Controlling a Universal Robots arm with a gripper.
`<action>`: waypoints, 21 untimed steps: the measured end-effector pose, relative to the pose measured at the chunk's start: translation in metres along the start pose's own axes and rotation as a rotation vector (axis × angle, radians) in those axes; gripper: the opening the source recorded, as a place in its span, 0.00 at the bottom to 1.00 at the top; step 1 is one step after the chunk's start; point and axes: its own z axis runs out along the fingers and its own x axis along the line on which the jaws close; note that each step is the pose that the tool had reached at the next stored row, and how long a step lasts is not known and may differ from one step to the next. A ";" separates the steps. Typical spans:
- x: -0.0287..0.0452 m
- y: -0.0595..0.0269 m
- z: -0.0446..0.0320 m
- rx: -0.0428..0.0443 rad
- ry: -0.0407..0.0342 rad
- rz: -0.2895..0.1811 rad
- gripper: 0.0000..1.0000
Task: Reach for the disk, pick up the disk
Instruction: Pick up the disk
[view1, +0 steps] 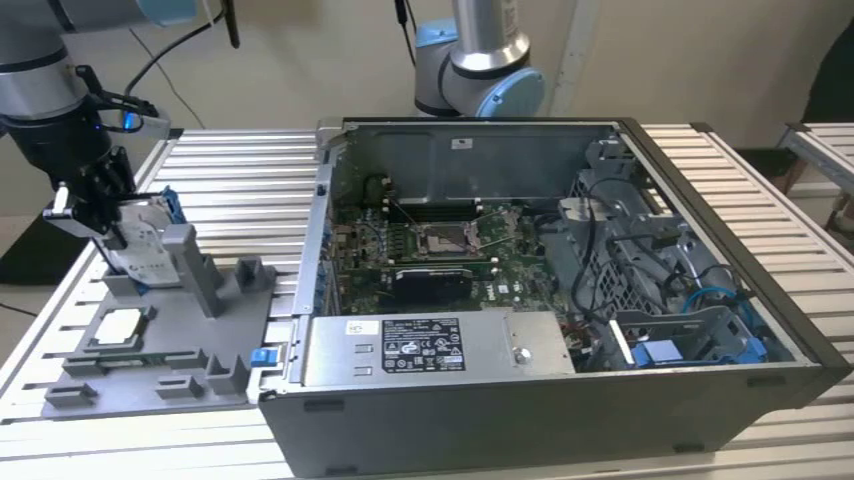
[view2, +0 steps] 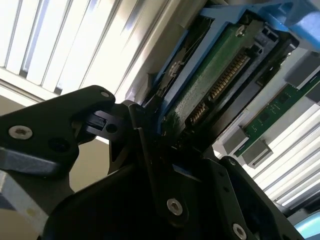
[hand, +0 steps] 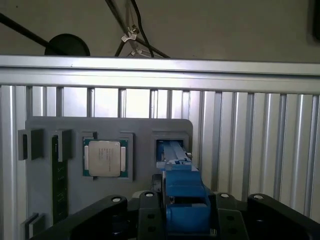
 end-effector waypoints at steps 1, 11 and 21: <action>0.0000 0.0000 0.0000 0.0000 -0.0002 0.000 0.00; 0.0000 0.0000 0.0000 -0.0001 0.0029 0.000 0.00; 0.0000 0.0000 -0.0001 0.0000 0.0030 0.000 0.00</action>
